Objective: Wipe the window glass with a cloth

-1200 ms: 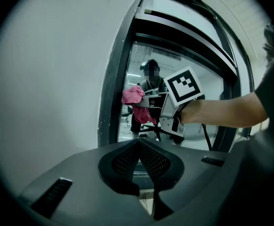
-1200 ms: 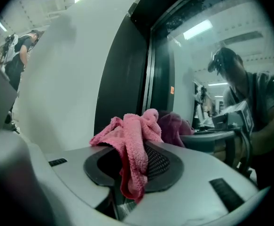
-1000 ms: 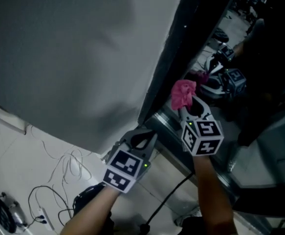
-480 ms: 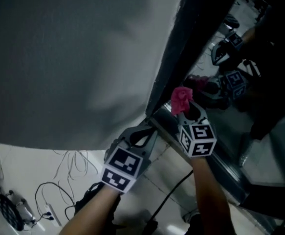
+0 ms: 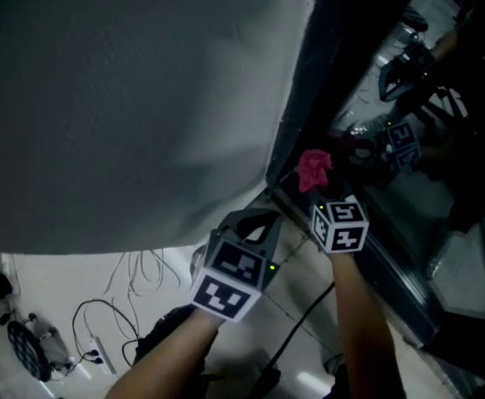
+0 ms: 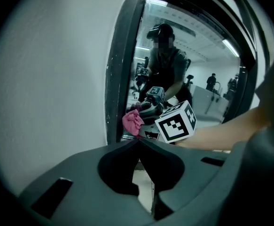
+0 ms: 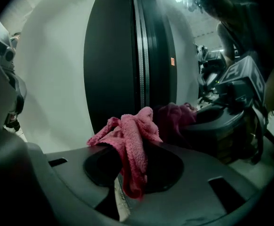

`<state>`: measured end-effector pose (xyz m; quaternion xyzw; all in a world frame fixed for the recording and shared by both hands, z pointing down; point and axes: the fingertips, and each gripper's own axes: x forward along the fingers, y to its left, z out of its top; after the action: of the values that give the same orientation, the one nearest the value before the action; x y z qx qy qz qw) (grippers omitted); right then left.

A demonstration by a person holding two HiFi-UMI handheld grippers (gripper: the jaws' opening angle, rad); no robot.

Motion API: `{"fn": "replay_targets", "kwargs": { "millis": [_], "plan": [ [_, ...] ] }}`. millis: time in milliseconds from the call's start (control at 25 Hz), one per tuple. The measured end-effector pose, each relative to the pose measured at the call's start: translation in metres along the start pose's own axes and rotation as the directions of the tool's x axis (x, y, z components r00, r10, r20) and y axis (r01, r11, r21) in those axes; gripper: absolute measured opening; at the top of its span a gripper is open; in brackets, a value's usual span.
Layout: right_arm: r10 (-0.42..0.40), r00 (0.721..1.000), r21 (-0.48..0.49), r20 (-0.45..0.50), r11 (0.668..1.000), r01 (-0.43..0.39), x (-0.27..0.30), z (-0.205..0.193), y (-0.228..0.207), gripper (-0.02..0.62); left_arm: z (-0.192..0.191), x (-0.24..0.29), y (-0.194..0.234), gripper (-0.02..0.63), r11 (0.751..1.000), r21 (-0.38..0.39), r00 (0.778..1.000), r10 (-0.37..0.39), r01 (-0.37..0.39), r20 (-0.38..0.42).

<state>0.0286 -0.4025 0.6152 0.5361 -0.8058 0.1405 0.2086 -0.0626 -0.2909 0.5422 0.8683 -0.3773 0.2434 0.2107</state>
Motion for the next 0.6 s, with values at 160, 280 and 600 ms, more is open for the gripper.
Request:
{"fn": "replay_targets", "kwargs": {
  "millis": [160,280,600],
  "plan": [
    [0.0,0.999,0.024,-0.044,1.0,0.001,0.019,-0.021,0.001,0.101,-0.007,0.004,0.0,0.006,1.0,0.022,0.999,0.009,-0.008,-0.048],
    [-0.001,0.997,0.028,-0.08,1.0,0.004,0.029,-0.037,-0.004,0.101,-0.012,0.009,-0.004,0.005,1.0,0.017,0.997,0.005,-0.004,-0.077],
    [-0.012,0.981,0.048,-0.192,0.999,0.022,0.039,-0.071,-0.005,0.101,-0.009,0.007,0.0,0.005,1.0,0.012,0.996,0.001,0.0,-0.092]
  ]
}}
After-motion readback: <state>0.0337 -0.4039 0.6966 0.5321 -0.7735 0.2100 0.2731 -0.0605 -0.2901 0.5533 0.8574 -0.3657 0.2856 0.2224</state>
